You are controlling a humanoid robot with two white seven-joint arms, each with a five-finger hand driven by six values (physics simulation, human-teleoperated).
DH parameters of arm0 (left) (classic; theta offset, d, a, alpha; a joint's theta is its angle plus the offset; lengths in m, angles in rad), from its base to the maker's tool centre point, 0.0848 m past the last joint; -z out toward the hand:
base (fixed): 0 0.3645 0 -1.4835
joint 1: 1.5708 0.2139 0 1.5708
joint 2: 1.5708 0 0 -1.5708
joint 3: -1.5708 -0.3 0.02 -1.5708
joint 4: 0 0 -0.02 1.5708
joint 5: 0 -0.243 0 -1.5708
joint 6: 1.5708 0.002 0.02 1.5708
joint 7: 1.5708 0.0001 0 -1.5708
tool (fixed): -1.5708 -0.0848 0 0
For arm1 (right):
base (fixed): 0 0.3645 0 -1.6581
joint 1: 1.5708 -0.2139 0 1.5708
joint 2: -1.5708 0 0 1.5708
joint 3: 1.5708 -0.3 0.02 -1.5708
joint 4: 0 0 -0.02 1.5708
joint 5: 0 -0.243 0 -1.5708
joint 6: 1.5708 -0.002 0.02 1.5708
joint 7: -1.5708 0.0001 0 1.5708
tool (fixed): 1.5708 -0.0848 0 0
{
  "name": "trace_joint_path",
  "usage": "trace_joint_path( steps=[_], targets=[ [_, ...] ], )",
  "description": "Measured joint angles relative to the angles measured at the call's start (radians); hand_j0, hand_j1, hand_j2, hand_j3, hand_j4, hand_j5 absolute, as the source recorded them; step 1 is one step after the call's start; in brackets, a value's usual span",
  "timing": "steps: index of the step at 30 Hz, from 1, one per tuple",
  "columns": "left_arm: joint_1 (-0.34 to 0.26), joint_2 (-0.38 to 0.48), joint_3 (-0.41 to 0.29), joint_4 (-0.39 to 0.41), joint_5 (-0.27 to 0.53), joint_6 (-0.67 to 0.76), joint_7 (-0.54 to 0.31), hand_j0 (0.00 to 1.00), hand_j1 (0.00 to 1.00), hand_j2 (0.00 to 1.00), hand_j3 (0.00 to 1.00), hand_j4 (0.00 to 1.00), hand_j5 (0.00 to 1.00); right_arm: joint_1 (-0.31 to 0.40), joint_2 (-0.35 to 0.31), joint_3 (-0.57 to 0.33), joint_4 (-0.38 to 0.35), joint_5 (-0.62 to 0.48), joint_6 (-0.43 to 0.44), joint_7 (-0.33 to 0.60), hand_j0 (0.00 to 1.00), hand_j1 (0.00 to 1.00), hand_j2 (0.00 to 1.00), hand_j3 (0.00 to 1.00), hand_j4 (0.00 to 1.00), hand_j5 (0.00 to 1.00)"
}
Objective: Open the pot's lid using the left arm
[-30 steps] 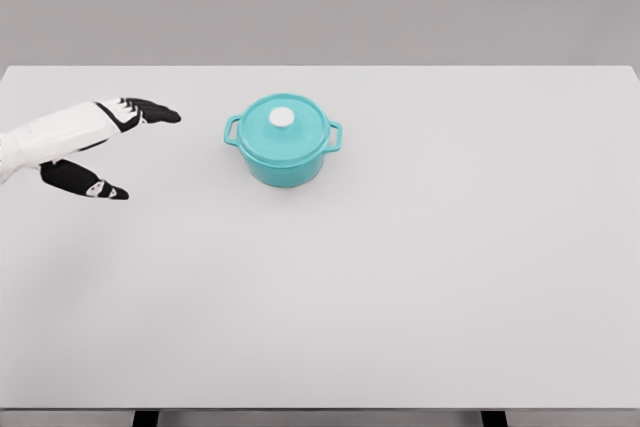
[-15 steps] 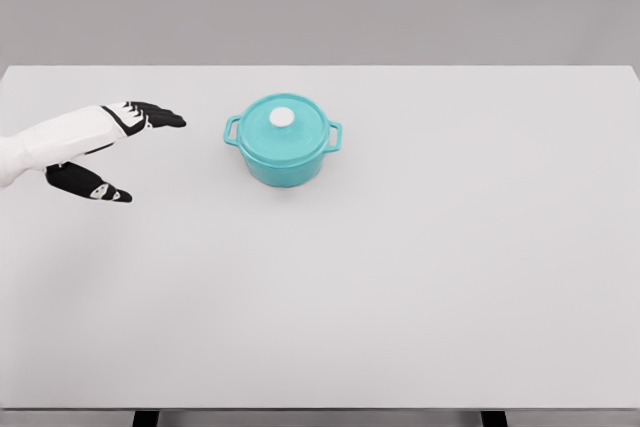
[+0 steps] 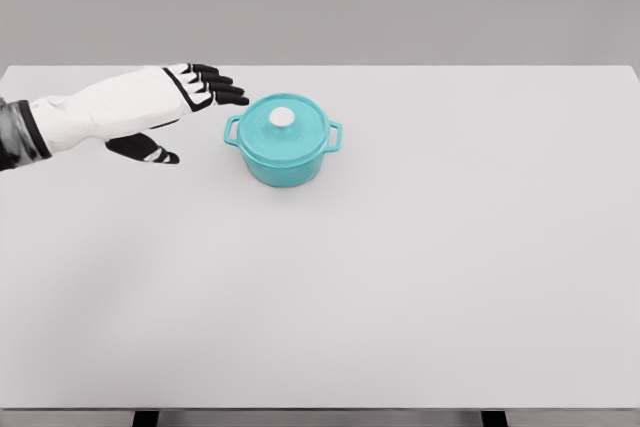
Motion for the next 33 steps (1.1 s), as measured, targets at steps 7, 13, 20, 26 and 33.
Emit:
trace_joint_path(
  steps=[7,13,20,26,33],
  targets=[
    [-0.449,0.022,-0.394,0.006,-0.020,0.002,0.000,1.00,1.00,1.00,1.00,1.00,1.00,0.000,0.000,0.000,0.000,0.000,0.000,0.000,1.00,1.00,1.00,1.00,1.00,1.00],
    [-0.543,-0.040,-0.614,0.050,-0.110,0.000,0.000,1.00,1.00,1.00,1.00,1.00,1.00,0.000,0.000,0.000,0.000,0.000,0.000,0.000,1.00,1.00,1.00,1.00,1.00,1.00],
    [-0.620,-0.074,-0.665,0.144,-0.135,0.000,0.000,1.00,1.00,1.00,1.00,1.00,1.00,0.000,0.000,0.000,0.000,0.000,0.000,0.000,1.00,1.00,1.00,1.00,1.00,1.00],
    [-0.589,-0.122,-0.679,0.250,-0.141,-0.001,0.000,1.00,1.00,1.00,1.00,1.00,1.00,0.000,0.000,0.000,0.000,0.000,0.000,0.000,1.00,1.00,1.00,1.00,1.00,1.00],
    [-0.568,-0.157,-0.680,0.358,-0.144,-0.001,0.000,1.00,1.00,1.00,1.00,1.00,1.00,0.000,0.000,0.000,0.000,0.000,0.000,0.000,1.00,1.00,1.00,1.00,1.00,1.00]
  ],
)
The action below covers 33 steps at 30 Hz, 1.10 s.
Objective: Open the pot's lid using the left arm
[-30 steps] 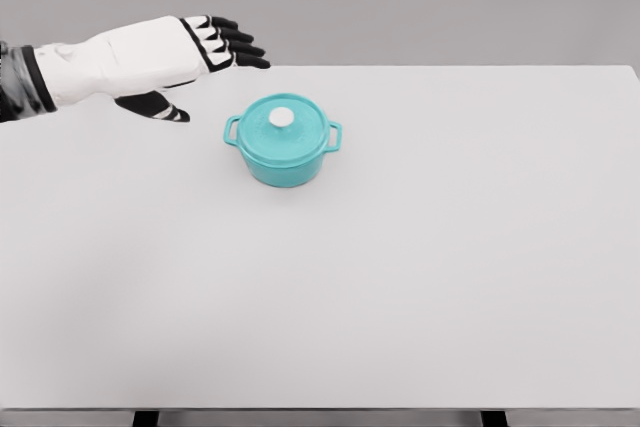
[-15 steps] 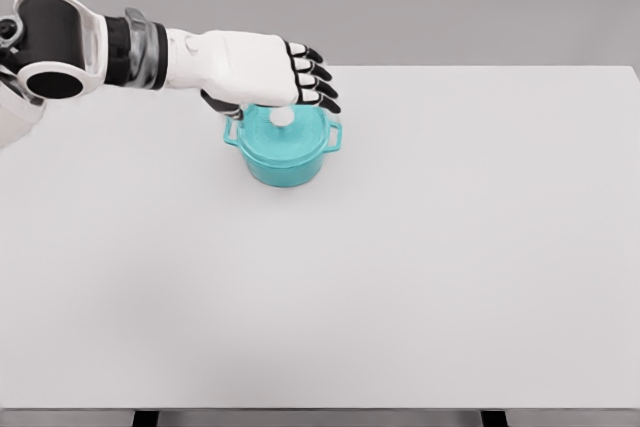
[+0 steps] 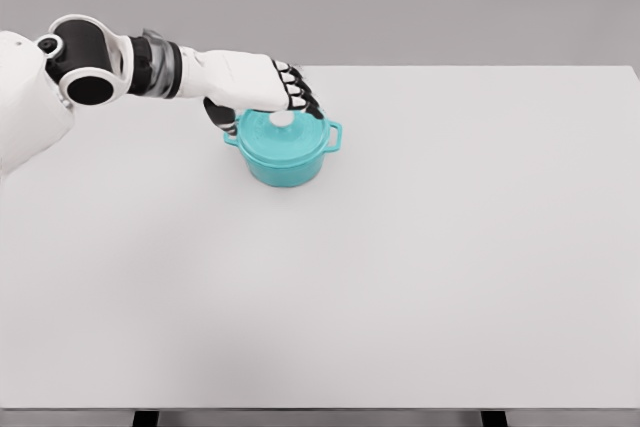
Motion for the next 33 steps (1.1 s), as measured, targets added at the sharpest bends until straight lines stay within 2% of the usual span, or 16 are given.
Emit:
trace_joint_path(
  steps=[6,15,18,33],
  targets=[
    [0.002,-0.033,0.000,0.093,-0.006,0.000,0.000,1.00,1.00,1.00,1.00,1.00,1.00,0.000,0.000,0.000,0.000,0.000,0.000,0.000,1.00,1.00,1.00,1.00,1.00,1.00],
    [0.000,-0.093,0.006,0.121,-0.006,0.000,0.000,1.00,1.00,1.00,1.00,1.00,1.00,0.000,0.000,0.000,0.000,0.000,0.000,0.000,1.00,1.00,1.00,1.00,1.00,1.00],
    [-0.003,-0.120,0.009,0.166,-0.006,0.000,0.000,1.00,1.00,1.00,1.00,1.00,1.00,0.000,0.000,0.000,0.000,0.000,0.000,0.000,1.00,1.00,1.00,1.00,1.00,1.00],
    [-0.011,-0.149,0.017,0.263,-0.006,0.003,0.002,1.00,1.00,1.00,1.00,1.00,1.00,0.000,0.000,0.000,0.000,0.000,0.000,0.000,1.00,1.00,1.00,1.00,1.00,1.00]
  ],
)
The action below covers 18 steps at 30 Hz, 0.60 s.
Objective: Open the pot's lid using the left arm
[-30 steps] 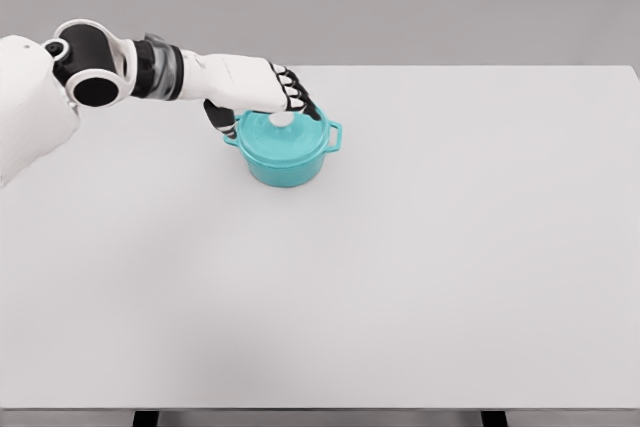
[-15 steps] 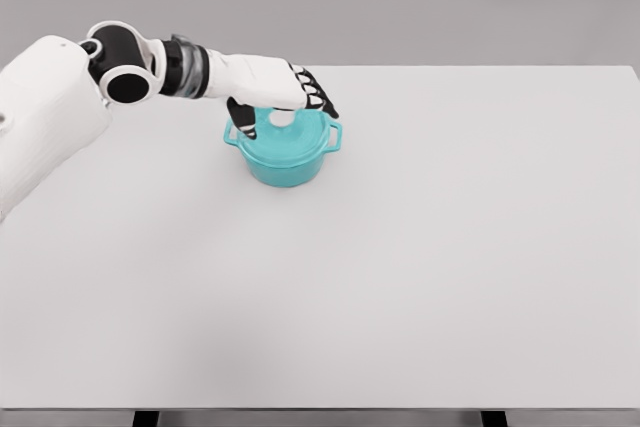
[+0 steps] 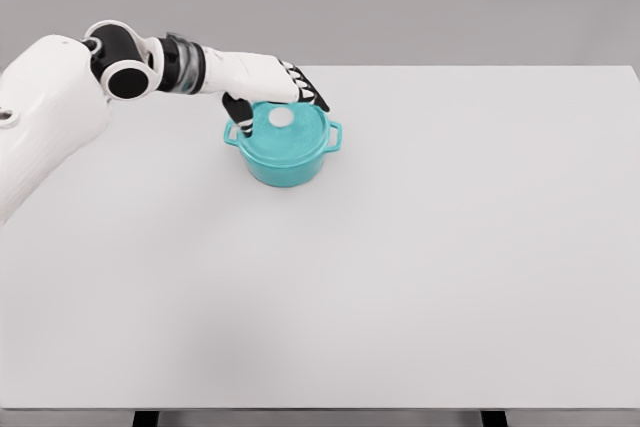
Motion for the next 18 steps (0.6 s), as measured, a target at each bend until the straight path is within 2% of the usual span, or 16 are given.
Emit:
trace_joint_path(
  steps=[3,4,5,18],
  targets=[
    [0.000,-0.009,0.000,0.005,-0.014,0.001,0.001,0.98,0.98,0.98,0.98,0.98,0.98,0.000,0.000,0.000,0.000,0.000,0.000,0.000,1.00,1.00,1.00,1.00,1.00,1.00],
    [0.000,-0.013,0.000,0.005,-0.019,0.001,0.002,0.89,0.89,0.89,0.89,0.89,0.89,0.000,0.000,0.000,0.000,0.000,0.000,0.000,1.00,1.00,1.00,1.00,1.00,1.00],
    [-0.002,-0.015,-0.001,0.006,-0.021,0.000,0.001,0.85,0.85,0.85,0.85,0.85,0.85,0.000,0.000,0.000,0.000,0.000,0.000,0.000,1.00,1.00,1.00,1.00,1.00,1.00],
    [-0.011,-0.015,-0.005,0.008,-0.028,-0.003,-0.002,0.87,0.87,0.87,0.87,0.87,0.87,0.000,0.000,0.000,0.000,0.000,0.000,0.000,1.00,1.00,1.00,1.00,1.00,1.00]
  ],
)
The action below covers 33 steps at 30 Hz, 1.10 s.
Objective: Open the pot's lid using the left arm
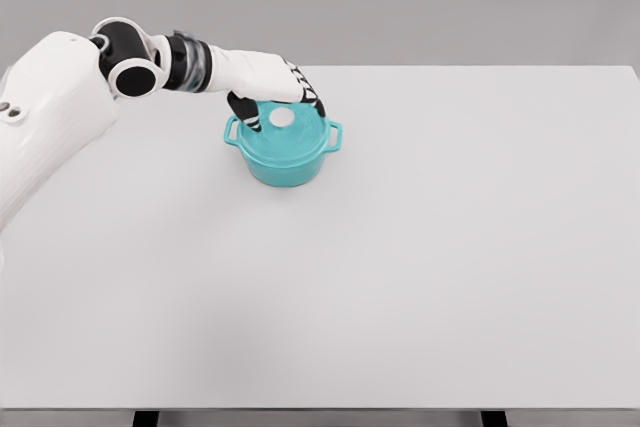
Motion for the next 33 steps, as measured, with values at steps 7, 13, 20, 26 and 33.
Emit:
trace_joint_path(
  steps=[7,13,20,26,33],
  targets=[
    [-0.002,0.001,-0.002,-0.001,0.001,0.000,0.000,0.86,0.86,0.86,0.86,0.86,0.86,0.000,0.000,0.000,0.000,0.000,0.000,0.000,1.00,1.00,1.00,1.00,1.00,1.00],
    [-0.006,0.004,-0.005,-0.001,0.003,0.000,0.000,0.80,0.80,0.80,0.80,0.80,0.80,0.000,0.000,0.000,0.000,0.000,0.000,0.000,1.00,1.00,1.00,1.00,1.00,1.00],
    [-0.006,0.007,-0.008,-0.001,0.004,0.000,0.000,0.80,0.80,0.80,0.80,0.80,0.80,0.000,0.000,0.000,0.000,0.000,0.000,0.000,1.00,1.00,1.00,1.00,1.00,1.00],
    [-0.003,0.008,-0.010,-0.001,0.003,0.000,0.000,0.80,0.80,0.80,0.80,0.80,0.80,0.000,0.000,0.000,0.000,0.000,0.000,0.000,1.00,1.00,1.00,1.00,1.00,1.00],
    [-0.006,0.008,-0.014,-0.001,-0.002,0.000,0.000,0.71,0.71,0.71,0.71,0.71,0.71,0.000,0.000,0.000,0.000,0.000,0.000,0.000,1.00,1.00,1.00,1.00,1.00,1.00]
  ],
)
